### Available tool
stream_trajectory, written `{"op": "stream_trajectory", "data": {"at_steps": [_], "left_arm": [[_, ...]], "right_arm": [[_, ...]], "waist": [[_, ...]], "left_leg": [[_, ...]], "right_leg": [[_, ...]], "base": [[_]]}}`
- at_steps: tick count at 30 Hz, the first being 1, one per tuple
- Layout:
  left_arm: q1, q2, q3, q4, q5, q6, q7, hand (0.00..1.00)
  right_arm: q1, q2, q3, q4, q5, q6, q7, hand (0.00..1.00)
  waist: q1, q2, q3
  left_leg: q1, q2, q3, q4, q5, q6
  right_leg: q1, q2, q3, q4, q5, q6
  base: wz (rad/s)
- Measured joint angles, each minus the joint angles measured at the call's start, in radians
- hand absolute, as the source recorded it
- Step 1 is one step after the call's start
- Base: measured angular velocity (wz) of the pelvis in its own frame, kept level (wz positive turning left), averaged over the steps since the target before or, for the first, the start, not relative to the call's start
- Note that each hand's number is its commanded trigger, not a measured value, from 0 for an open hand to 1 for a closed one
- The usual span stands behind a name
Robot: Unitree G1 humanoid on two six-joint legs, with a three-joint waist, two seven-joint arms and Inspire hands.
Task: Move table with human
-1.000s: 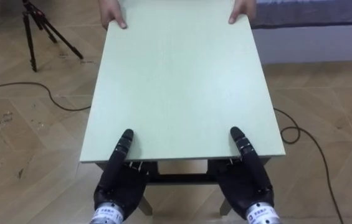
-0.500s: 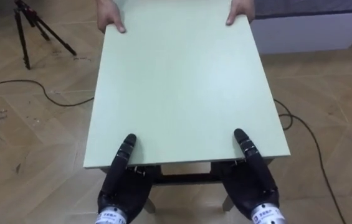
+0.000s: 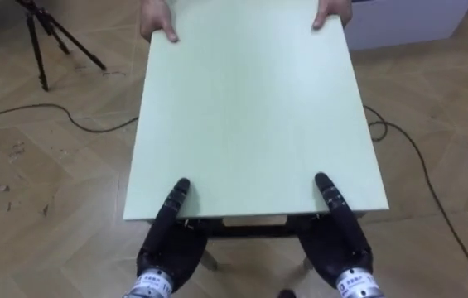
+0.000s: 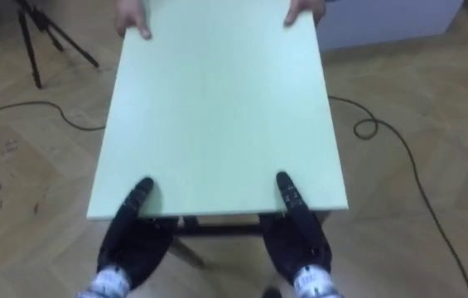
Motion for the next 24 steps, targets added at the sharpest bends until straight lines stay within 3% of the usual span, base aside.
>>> {"op": "stream_trajectory", "data": {"at_steps": [1,2,3,5,6,7,8,9,10,11,12,13,14,15,16,18,19,21,22,24], "left_arm": [[-0.005,0.003,-0.011,0.004,0.001,0.000,0.003,1.00],[-0.003,0.007,-0.023,0.003,0.005,0.000,0.008,1.00],[0.007,0.016,-0.026,-0.012,0.005,0.000,0.007,1.00],[0.026,0.024,-0.023,-0.027,0.007,-0.001,0.005,1.00],[0.039,0.023,-0.013,-0.030,0.009,-0.002,-0.004,1.00],[0.049,0.022,-0.006,-0.039,0.011,-0.002,-0.005,1.00],[0.061,0.028,0.010,-0.057,0.020,-0.003,-0.008,1.00],[0.061,0.023,0.020,-0.059,0.034,-0.004,-0.008,1.00],[0.067,0.022,0.019,-0.061,0.036,-0.003,-0.008,1.00],[0.080,0.022,0.012,-0.072,0.037,0.002,-0.007,1.00],[0.093,0.010,0.011,-0.099,0.064,-0.002,-0.006,1.00],[0.101,0.016,0.013,-0.124,0.068,-0.009,-0.005,1.00],[0.100,0.050,0.021,-0.157,0.076,-0.020,-0.006,1.00],[0.089,0.054,0.032,-0.160,0.089,-0.023,-0.005,1.00],[0.084,0.051,0.038,-0.160,0.089,-0.024,-0.003,1.00],[0.043,0.044,0.058,-0.152,0.085,-0.018,-0.001,1.00],[0.028,0.042,0.059,-0.150,0.086,-0.018,0.006,1.00],[-0.012,0.040,0.072,-0.142,0.086,-0.027,0.030,1.00],[-0.017,0.040,0.075,-0.139,0.088,-0.029,0.034,1.00],[-0.024,0.035,0.070,-0.115,0.089,-0.027,0.034,1.00]], "right_arm": [[0.012,-0.001,-0.005,-0.001,0.003,-0.001,0.003,1.00],[0.037,0.004,-0.012,-0.007,0.007,-0.001,0.010,1.00],[0.055,0.003,-0.016,-0.022,0.014,-0.002,0.010,1.00],[0.059,-0.004,-0.005,-0.028,0.019,-0.001,0.010,1.00],[0.059,-0.004,0.007,-0.028,0.019,-0.003,0.010,1.00],[0.058,-0.003,0.017,-0.029,0.018,-0.007,0.010,1.00],[0.053,0.002,0.036,-0.034,0.022,-0.014,0.009,1.00],[0.041,0.001,0.058,-0.032,0.033,-0.026,0.007,1.00],[0.040,-0.006,0.062,-0.030,0.037,-0.029,0.007,1.00],[0.056,-0.005,0.064,-0.028,0.041,-0.033,0.014,1.00],[0.060,-0.015,0.060,-0.034,0.045,-0.040,0.040,1.00],[0.056,-0.008,0.062,-0.041,0.045,-0.040,0.044,1.00],[0.056,0.004,0.066,-0.056,0.046,-0.046,0.044,1.00],[0.046,0.013,0.074,-0.062,0.048,-0.042,0.039,1.00],[0.037,0.014,0.076,-0.065,0.048,-0.042,0.031,1.00],[-0.019,0.007,0.080,-0.066,0.062,-0.045,0.001,1.00],[-0.037,0.005,0.080,-0.061,0.073,-0.044,-0.007,1.00],[-0.099,0.015,0.080,-0.032,0.076,-0.030,-0.025,1.00],[-0.110,0.020,0.078,-0.021,0.075,-0.025,-0.025,1.00],[-0.109,0.024,0.064,-0.002,0.069,-0.010,-0.024,1.00]], "waist": [[-0.008,0.001,0.0002],[-0.012,-0.006,-0.0038],[-0.013,-0.013,-0.0071],[-0.002,-0.018,-0.0092],[0.019,-0.029,-0.0086],[0.024,-0.040,-0.0109],[0.033,-0.068,-0.0106],[0.047,-0.079,0.0066],[0.050,-0.067,0.0081],[0.055,-0.066,0.0114],[0.056,-0.046,-0.0094],[0.054,-0.060,-0.0071],[0.042,-0.116,0.0036],[0.061,-0.147,0.0063],[0.068,-0.148,0.0056],[0.091,-0.140,0.0060],[0.099,-0.139,0.0066],[0.102,-0.135,0.0077],[0.101,-0.133,0.0075],[0.099,-0.118,0.0044]], "left_leg": [[0.000,0.000,0.009,-0.002,0.009,0.004],[0.003,-0.001,0.038,-0.017,0.031,0.009],[-0.002,-0.004,0.061,-0.027,0.048,0.014],[-0.009,-0.012,0.073,-0.031,0.067,0.017],[-0.016,-0.016,0.084,-0.026,0.072,0.013],[-0.027,-0.019,0.089,-0.018,0.074,0.011],[-0.059,-0.022,0.093,0.019,0.075,0.007],[-0.099,-0.008,0.069,0.078,0.078,0.004],[-0.127,0.005,0.046,0.122,0.082,0.011],[-0.182,-0.024,0.005,0.146,0.089,0.017],[-0.209,-0.059,0.017,0.042,0.162,0.070],[-0.219,-0.047,0.077,0.017,0.168,0.078],[-0.240,-0.059,0.125,0.003,0.179,0.090],[-0.265,-0.061,0.144,0.023,0.184,0.089],[-0.284,-0.054,0.144,0.038,0.186,0.087],[-0.349,-0.019,0.144,0.081,0.203,0.072],[-0.364,-0.007,0.145,0.087,0.213,0.068],[-0.402,0.034,0.138,0.068,0.271,0.048],[-0.407,0.043,0.132,0.055,0.288,0.041],[-0.400,0.060,0.099,-0.012,0.355,0.020]], "right_leg": [[0.000,-0.020,0.001,0.086,-0.057,-0.004],[0.004,-0.052,0.007,0.267,-0.164,-0.007],[0.027,-0.080,0.021,0.409,-0.240,0.004],[0.110,-0.123,0.041,0.557,-0.278,0.008],[0.193,-0.158,0.054,0.572,-0.269,0.013],[0.236,-0.173,0.070,0.564,-0.258,0.015],[0.309,-0.188,0.097,0.528,-0.239,0.019],[0.329,-0.150,0.100,0.477,-0.267,0.047],[0.335,-0.119,0.104,0.460,-0.260,0.036],[0.349,-0.091,0.127,0.422,-0.258,0.036],[0.327,-0.076,0.139,0.394,-0.278,0.065],[0.321,-0.078,0.140,0.405,-0.312,0.089],[0.325,-0.112,0.138,0.432,-0.366,0.099],[0.342,-0.135,0.140,0.387,-0.413,0.094],[0.358,-0.137,0.137,0.340,-0.427,0.087],[0.411,-0.109,0.134,0.151,-0.518,0.072],[0.422,-0.100,0.132,0.118,-0.534,0.067],[0.418,-0.052,0.096,0.028,-0.563,0.052],[0.411,-0.040,0.086,0.019,-0.565,0.043],[0.395,0.009,0.065,0.015,-0.545,0.008]], "base": [[0.82],[0.63],[0.45],[-0.04],[-0.31],[-0.30],[-0.23],[-0.14],[0.07],[0.24],[0.19],[0.28],[0.13],[0.10],[-0.27],[-0.25],[-0.20],[-0.13],[0.00],[0.12]]}}
